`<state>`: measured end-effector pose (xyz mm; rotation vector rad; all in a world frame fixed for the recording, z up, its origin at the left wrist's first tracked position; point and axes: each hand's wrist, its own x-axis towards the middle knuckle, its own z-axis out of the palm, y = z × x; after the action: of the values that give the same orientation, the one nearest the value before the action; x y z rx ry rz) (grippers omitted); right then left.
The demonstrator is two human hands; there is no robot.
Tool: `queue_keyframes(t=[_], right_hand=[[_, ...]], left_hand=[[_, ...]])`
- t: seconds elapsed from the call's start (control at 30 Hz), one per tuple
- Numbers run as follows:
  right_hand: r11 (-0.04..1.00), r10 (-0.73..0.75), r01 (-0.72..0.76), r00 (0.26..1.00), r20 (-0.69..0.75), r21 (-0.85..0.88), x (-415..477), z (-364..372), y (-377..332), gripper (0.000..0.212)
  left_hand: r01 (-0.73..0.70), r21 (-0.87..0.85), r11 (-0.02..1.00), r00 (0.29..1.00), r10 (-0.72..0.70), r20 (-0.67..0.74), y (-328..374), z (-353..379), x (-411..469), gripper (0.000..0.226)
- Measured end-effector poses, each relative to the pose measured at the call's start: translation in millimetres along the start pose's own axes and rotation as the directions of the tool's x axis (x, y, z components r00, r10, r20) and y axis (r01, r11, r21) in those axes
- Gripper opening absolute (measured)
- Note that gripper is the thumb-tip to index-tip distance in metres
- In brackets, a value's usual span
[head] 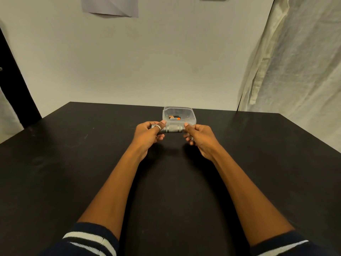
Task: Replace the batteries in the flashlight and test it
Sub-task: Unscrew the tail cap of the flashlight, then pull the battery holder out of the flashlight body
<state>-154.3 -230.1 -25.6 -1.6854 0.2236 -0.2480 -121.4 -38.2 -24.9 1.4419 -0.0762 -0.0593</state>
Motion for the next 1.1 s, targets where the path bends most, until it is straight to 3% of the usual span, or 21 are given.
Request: queue_keyframes(t=[0.17,0.37,0.53,0.67,0.83,1.1], right_hand=[[0.973,0.028,-0.043,0.997,-0.069,-0.225,3.5,-3.4,-0.9,0.044],[0.991,0.136,-0.134,0.983,0.121,-0.022,0.0,-23.7,-25.2,0.024],[0.96,0.134,-0.075,0.969,0.209,-0.269,-8.9,-32.4,-28.9,0.025],[0.85,0.023,0.098,0.975,0.221,-0.518,-9.7,-38.4,-28.0,0.024],[0.805,-0.037,0.172,0.97,0.241,-0.568,-8.8,-45.7,-26.7,0.045],[0.786,0.072,0.127,0.953,0.294,-0.605,-6.0,-47.3,-23.1,0.042]], left_hand=[[0.009,-0.001,1.0,1.0,-0.009,-0.001,0.8,-0.4,-1.0,0.034],[0.008,0.009,1.0,1.0,-0.008,0.0,1.7,0.1,-2.0,0.033],[0.009,0.011,1.0,1.0,-0.009,0.0,2.3,0.0,-2.6,0.034],[0.017,0.018,1.0,1.0,-0.017,-0.002,2.7,0.2,-2.9,0.034],[0.013,0.017,1.0,1.0,-0.013,0.002,2.3,0.1,-3.4,0.034],[0.009,0.017,1.0,1.0,-0.009,0.007,1.5,-0.7,-2.4,0.034]])
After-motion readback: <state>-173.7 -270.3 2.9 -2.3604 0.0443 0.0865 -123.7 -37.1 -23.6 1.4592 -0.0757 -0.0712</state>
